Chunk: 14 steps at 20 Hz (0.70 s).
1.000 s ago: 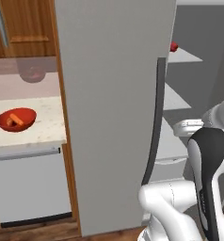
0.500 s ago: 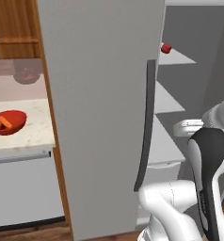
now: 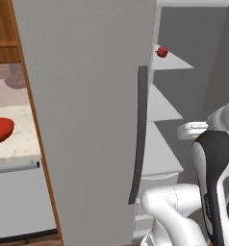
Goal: Take the carrot, peach, and bell pepper from the freezer and place them in the bowl on the counter.
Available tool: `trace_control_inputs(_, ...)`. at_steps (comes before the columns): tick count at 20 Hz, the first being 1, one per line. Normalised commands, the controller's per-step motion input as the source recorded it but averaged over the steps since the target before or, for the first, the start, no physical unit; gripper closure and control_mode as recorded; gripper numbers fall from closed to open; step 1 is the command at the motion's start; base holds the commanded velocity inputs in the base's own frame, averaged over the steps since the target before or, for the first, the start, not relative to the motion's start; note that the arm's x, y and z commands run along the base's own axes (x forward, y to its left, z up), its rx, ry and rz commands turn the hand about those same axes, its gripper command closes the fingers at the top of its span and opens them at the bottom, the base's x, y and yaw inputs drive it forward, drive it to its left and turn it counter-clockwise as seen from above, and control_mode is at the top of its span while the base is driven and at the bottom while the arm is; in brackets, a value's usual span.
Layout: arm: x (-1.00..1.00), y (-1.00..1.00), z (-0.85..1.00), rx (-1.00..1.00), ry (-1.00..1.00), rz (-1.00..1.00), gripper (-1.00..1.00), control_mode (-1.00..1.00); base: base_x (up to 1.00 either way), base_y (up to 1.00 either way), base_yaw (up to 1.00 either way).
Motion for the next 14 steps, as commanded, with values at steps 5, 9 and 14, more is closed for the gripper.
trace_control_inputs(5, 0.0, 0.0, 0.0, 0.0, 0.0, 0.0, -1.0, 1.0, 0.46, -0.38, 0.0)
trace_control_inputs(9, 0.0, 0.0, 0.0, 0.0, 0.0, 0.0, -1.0, 1.0, 0.47, -0.37, 0.0)
trace_control_inputs(14, 0.0, 0.0, 0.0, 0.0, 0.0, 0.0, -1.0, 1.0, 0.43, -0.4, 0.0)
